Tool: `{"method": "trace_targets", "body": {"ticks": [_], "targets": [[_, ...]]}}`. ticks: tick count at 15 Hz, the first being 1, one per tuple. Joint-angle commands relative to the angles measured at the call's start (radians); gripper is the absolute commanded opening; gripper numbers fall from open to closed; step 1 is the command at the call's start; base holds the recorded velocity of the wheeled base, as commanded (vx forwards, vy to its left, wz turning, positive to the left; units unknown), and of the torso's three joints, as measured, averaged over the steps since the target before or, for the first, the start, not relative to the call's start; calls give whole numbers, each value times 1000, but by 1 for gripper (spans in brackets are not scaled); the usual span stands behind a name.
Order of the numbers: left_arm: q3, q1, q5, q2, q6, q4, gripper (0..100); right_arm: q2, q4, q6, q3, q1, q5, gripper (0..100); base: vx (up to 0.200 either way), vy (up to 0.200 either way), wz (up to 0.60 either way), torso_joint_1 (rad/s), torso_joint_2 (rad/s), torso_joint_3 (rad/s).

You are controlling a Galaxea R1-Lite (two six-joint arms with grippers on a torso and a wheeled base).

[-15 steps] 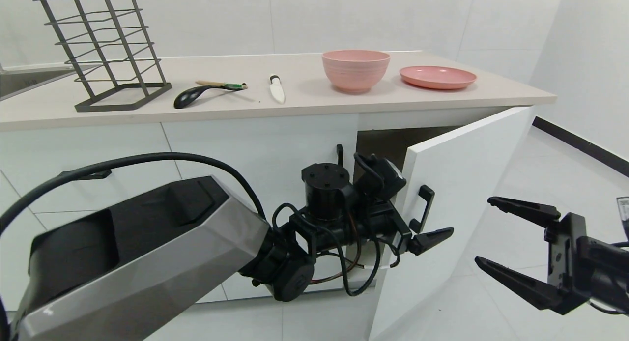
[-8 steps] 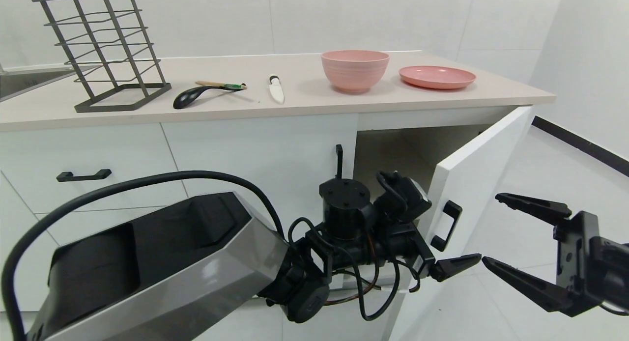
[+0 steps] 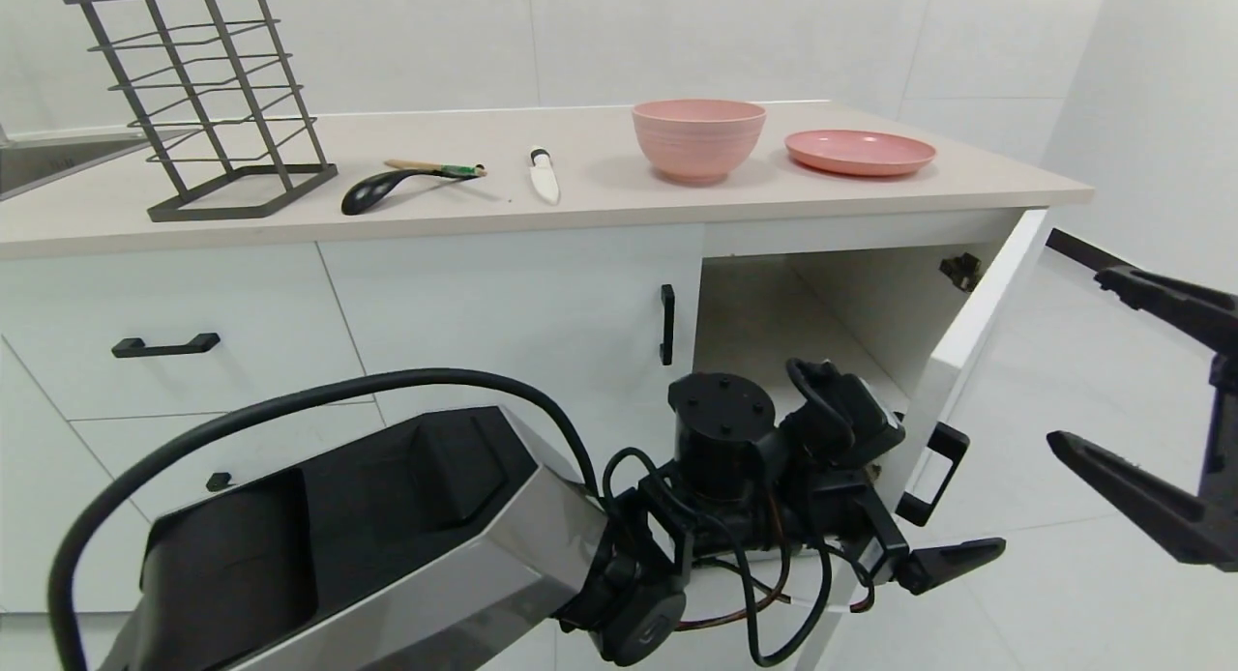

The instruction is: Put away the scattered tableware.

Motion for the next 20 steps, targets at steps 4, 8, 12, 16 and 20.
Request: {"method": "trace_targets", "body": {"ticks": [4, 8, 12, 16, 20], "targets": [[-116, -82, 2, 102, -25, 9, 100, -75, 0, 0, -65, 2, 0, 100, 0, 0, 0, 0, 0, 0], [-302, -196, 7, 206, -85, 22, 100, -103, 0, 0, -98, 2, 0, 100, 0, 0, 0, 0, 0, 0], [-217, -124, 14, 154, -113, -31, 100, -172, 0, -1, -94, 2, 0, 100, 0, 0, 0, 0, 0, 0], [212, 16, 14, -168, -108, -155, 100, -215, 0, -3, -19, 5, 3, 100, 0, 0, 0, 0, 0, 0], [521, 113, 21, -559, -105, -178, 100, -233, 2, -8, 41, 13, 3, 100, 0, 0, 0, 0, 0, 0]]}}
